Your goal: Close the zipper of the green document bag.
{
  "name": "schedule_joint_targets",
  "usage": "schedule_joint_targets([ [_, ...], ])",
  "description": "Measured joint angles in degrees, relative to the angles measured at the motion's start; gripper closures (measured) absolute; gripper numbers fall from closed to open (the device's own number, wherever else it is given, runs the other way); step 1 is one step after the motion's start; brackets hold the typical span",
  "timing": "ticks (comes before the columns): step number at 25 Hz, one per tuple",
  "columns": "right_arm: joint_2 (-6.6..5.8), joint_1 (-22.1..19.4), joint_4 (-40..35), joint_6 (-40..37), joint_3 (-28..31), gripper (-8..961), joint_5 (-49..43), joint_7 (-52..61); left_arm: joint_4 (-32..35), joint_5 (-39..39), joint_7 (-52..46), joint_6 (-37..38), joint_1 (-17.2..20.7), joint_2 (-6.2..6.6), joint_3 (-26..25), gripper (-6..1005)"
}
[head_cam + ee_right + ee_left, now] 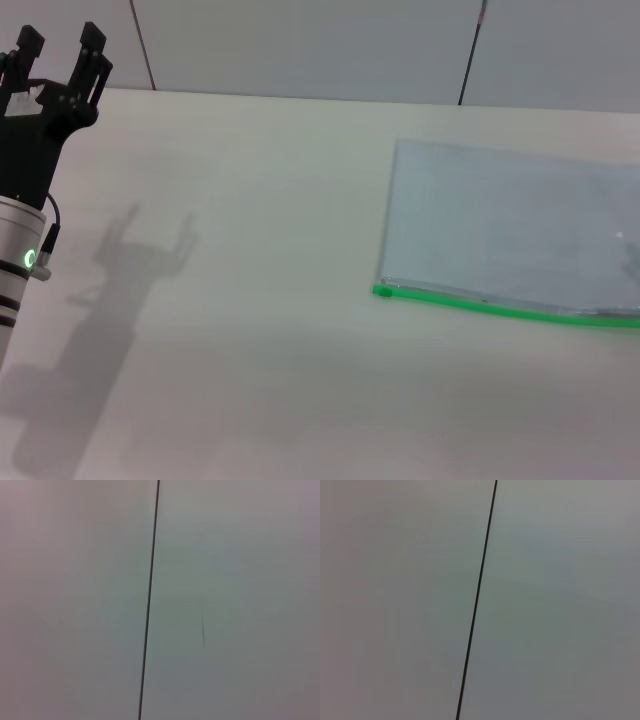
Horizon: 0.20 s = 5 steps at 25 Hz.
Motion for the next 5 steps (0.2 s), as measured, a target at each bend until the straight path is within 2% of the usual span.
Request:
schedule_joint_targets([
  [5, 0.00, 0.0, 0.0, 0.0, 0.0, 98, 0.0, 0.0, 0.0, 0.0, 0.0, -0.2, -0.2, 0.00, 0.1, 245],
])
